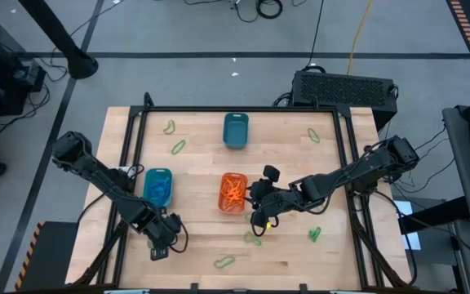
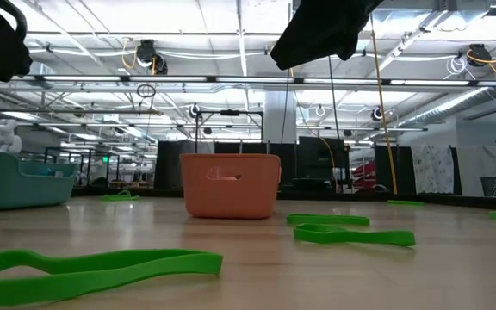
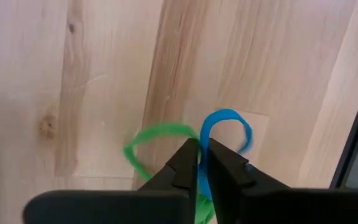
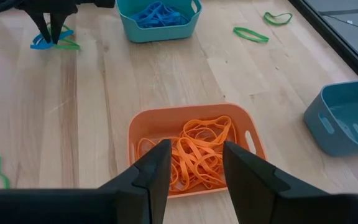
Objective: Sort rubber bands into baskets
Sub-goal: Put the blue rubber band into the green bin
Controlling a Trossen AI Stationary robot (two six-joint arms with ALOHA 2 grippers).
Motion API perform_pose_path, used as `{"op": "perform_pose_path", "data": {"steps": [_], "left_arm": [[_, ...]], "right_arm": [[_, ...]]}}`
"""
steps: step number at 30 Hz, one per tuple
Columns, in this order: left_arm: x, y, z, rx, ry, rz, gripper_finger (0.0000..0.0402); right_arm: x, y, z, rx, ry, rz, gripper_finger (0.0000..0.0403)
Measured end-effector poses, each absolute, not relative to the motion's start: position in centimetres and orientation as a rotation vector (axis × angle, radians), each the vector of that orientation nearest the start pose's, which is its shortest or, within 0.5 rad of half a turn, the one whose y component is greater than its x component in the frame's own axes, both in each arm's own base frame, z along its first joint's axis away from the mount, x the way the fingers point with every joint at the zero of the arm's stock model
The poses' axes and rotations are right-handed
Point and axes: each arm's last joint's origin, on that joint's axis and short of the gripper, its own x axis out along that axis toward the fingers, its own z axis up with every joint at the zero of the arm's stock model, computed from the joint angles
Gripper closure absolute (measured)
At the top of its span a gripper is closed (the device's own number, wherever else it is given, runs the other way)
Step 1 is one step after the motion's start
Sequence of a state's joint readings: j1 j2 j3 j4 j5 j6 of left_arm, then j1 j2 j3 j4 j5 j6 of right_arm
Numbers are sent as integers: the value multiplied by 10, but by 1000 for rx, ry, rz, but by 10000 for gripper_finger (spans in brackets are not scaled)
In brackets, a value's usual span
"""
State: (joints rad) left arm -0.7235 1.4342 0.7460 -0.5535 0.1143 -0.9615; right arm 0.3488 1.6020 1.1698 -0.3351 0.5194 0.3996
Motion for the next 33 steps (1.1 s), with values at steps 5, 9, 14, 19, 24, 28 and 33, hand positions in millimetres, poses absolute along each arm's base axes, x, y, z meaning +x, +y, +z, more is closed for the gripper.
{"op": "perform_pose_path", "data": {"steps": [5, 9, 14, 19, 24, 28, 33], "left_arm": [[180, -163, 164, -413, 1411, -77, 332], [180, -163, 164, -411, 1408, -74, 317], [181, -162, 164, -398, 1387, -53, 315], [184, -165, 156, -390, 1399, -46, 315], [185, -167, 149, -370, 1423, -36, 315], [185, -167, 146, -369, 1442, -35, 314], [183, -169, 146, -384, 1467, -55, 314]], "right_arm": [[327, 104, 255, 59, 648, -296, 266], [327, 104, 255, 59, 648, -296, 266], [327, 104, 255, 59, 648, -296, 266], [327, 104, 255, 59, 648, -296, 266], [327, 104, 255, 59, 648, -296, 266], [327, 104, 255, 59, 648, -296, 266], [327, 104, 255, 59, 648, -296, 266]]}}
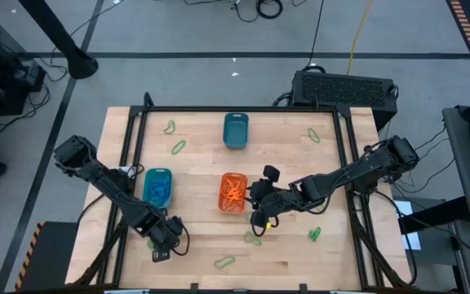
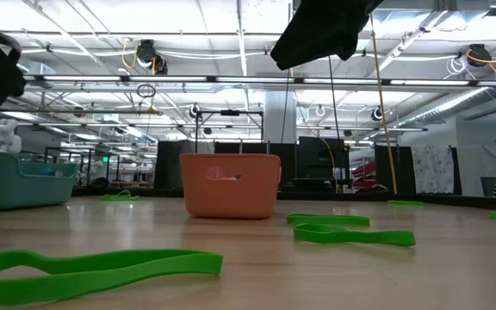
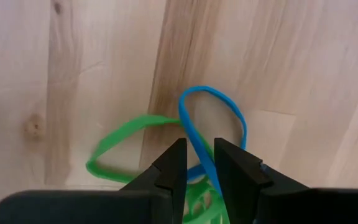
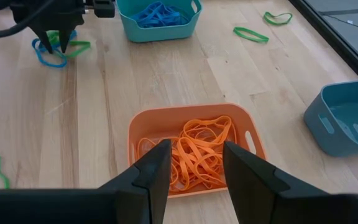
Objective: Sort rubber bands into baskets
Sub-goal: Put the blue rubber band into the green bin
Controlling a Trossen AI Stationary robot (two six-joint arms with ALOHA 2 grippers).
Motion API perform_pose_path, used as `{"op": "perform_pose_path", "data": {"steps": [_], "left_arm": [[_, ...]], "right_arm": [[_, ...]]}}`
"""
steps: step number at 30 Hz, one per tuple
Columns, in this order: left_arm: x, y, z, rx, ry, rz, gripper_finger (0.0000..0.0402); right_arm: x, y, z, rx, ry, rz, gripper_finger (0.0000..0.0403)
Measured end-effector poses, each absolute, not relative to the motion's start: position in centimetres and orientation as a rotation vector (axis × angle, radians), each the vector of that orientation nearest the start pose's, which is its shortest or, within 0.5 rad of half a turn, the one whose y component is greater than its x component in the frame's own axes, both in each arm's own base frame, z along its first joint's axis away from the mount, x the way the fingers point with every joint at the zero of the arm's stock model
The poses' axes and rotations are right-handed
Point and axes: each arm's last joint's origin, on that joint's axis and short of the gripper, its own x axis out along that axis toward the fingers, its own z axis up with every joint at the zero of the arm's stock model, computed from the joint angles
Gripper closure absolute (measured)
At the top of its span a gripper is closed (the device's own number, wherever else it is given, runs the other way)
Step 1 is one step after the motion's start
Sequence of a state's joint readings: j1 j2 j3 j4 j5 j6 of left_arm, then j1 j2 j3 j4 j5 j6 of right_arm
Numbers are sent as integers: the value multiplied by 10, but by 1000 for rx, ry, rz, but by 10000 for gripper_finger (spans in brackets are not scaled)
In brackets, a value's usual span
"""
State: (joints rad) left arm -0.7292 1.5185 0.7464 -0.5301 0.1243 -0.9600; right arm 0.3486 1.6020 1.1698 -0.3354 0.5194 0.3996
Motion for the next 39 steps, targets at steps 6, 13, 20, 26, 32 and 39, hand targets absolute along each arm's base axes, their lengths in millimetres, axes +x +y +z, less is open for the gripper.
{"op": "perform_pose_path", "data": {"steps": [6, 13, 20, 26, 32, 39], "left_arm": [[183, -169, 146, -384, 1469, -58, 315], [183, -169, 146, -365, 1468, -73, 353], [184, -168, 152, -317, 1422, -126, 395], [182, -166, 172, -358, 1334, -198, 398], [171, -150, 198, -323, 1201, -119, 399], [150, -109, 226, -250, 1078, 99, 399]], "right_arm": [[327, 104, 255, 59, 648, -296, 266], [327, 104, 255, 59, 648, -296, 266], [327, 104, 255, 58, 648, -295, 266], [327, 103, 255, 54, 649, -295, 266], [327, 103, 254, 53, 652, -295, 266], [327, 103, 254, 53, 652, -299, 266]]}}
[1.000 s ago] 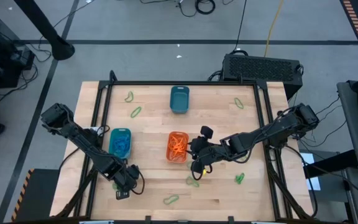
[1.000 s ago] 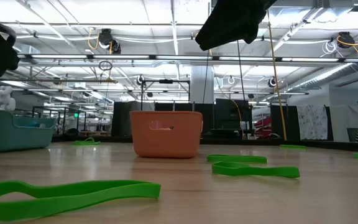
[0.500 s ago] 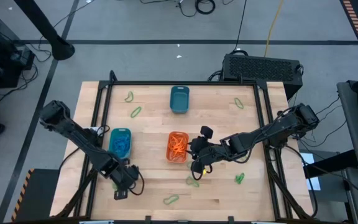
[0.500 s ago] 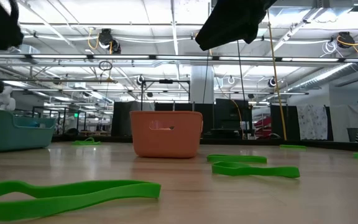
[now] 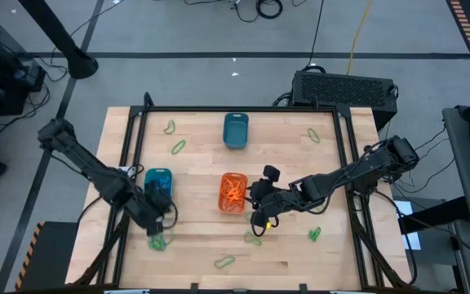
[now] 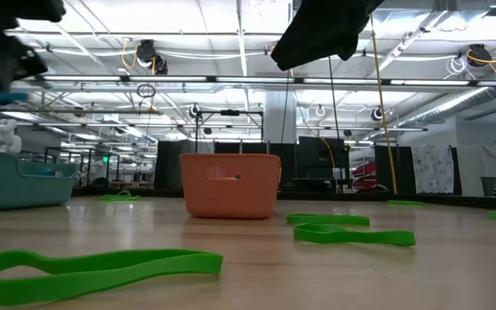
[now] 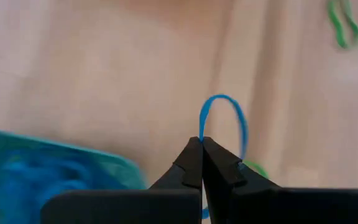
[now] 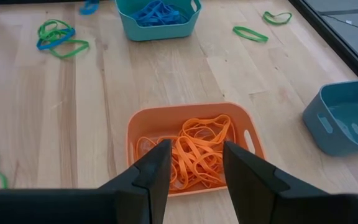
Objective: Sort rubber bands into baskets
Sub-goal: Put the blue rubber band into the green bin
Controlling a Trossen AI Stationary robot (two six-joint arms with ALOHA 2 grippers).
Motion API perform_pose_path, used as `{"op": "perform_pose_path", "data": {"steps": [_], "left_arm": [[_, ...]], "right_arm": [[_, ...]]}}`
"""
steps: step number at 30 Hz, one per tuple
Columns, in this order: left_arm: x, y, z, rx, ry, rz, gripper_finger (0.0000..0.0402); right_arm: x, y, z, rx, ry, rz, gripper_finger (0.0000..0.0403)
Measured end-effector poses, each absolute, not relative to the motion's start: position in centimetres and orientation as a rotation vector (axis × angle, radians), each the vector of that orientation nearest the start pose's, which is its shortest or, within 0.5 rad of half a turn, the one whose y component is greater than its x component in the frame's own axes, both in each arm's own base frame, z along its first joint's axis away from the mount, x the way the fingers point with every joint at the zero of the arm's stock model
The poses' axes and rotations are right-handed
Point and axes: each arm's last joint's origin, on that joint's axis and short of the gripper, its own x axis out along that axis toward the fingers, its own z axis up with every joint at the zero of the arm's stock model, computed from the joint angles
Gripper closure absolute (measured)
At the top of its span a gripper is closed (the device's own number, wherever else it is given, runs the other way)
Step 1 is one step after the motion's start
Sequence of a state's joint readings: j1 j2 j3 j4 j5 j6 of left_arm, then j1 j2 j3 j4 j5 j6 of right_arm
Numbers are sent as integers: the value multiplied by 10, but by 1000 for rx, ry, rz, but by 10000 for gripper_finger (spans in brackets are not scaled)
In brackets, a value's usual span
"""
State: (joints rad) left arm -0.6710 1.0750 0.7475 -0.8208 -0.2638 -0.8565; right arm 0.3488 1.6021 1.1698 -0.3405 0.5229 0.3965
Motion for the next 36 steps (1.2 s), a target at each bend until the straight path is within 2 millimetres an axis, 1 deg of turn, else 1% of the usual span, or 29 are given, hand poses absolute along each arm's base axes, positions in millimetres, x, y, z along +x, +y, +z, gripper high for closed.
{"op": "perform_pose_path", "data": {"steps": [4, 6, 8, 11, 14, 17, 21, 27, 32, 36], "left_arm": [[140, -88, 239, -263, 1019, 186, 400], [136, -79, 241, -262, 1014, 228, 400], [131, -71, 241, -253, 1039, 291, 400], [124, -58, 237, -233, 1091, 459, 400], [120, -51, 230, -243, 1135, 563, 400], [118, -48, 223, -272, 1166, 594, 400], [117, -47, 217, -288, 1194, 593, 394], [115, -47, 208, -292, 1231, 587, 355], [116, -48, 208, -314, 1233, 568, 320], [116, -48, 208, -314, 1234, 568, 302]], "right_arm": [[327, 103, 254, 52, 652, -300, 266], [327, 103, 254, 52, 653, -300, 266], [327, 103, 254, 52, 653, -300, 266], [327, 103, 254, 52, 654, -299, 266], [327, 103, 254, 51, 654, -300, 266], [327, 103, 254, 51, 654, -300, 266], [327, 103, 254, 51, 654, -300, 266], [327, 103, 254, 51, 654, -299, 266], [327, 103, 254, 49, 654, -299, 266], [327, 103, 254, 44, 655, -297, 266]]}}
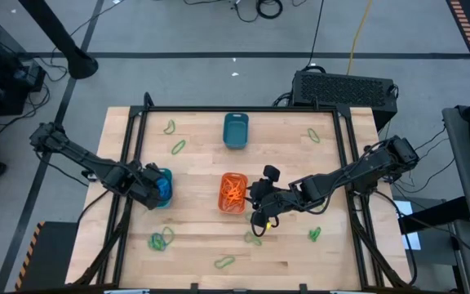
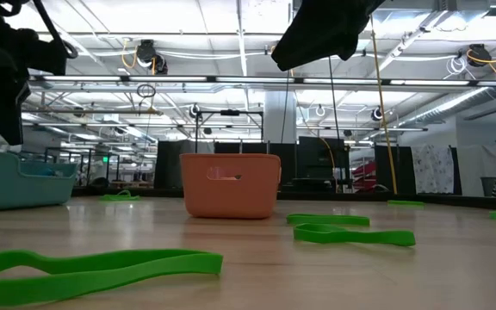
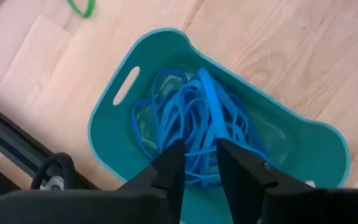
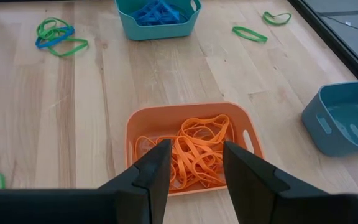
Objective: Sort rubber bands into baskets
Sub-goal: Put the blue rubber band into the green bin
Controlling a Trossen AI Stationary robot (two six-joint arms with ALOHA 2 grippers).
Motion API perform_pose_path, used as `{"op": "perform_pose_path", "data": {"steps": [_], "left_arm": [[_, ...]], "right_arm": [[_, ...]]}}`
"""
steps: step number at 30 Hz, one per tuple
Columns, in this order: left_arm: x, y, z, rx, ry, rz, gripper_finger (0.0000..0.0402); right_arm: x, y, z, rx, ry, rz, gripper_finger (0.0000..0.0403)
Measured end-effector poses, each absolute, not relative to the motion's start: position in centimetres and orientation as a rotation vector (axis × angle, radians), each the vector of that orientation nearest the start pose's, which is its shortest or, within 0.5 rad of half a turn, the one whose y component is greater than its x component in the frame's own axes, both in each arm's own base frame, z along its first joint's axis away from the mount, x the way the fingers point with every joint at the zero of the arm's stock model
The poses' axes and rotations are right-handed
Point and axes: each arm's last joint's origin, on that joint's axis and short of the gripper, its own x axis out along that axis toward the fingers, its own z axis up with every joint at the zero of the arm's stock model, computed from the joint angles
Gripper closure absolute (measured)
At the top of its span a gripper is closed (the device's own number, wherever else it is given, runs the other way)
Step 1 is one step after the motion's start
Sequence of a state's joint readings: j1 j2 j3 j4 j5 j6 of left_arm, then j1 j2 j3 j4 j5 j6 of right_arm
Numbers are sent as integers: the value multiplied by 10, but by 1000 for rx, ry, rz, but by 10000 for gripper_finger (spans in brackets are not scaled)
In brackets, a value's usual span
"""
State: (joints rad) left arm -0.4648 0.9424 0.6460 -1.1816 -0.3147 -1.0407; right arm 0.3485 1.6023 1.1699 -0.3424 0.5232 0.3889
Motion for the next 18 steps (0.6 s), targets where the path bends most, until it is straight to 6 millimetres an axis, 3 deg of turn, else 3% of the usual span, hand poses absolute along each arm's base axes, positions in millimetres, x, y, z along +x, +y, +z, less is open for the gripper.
{"op": "perform_pose_path", "data": {"steps": [6, 18], "left_arm": [[119, -51, 211, -269, 1254, 473, 295], [148, -80, 225, -431, 1090, -29, 295]], "right_arm": [[327, 103, 254, 44, 655, -297, 266], [327, 103, 254, 44, 655, -297, 266]]}}
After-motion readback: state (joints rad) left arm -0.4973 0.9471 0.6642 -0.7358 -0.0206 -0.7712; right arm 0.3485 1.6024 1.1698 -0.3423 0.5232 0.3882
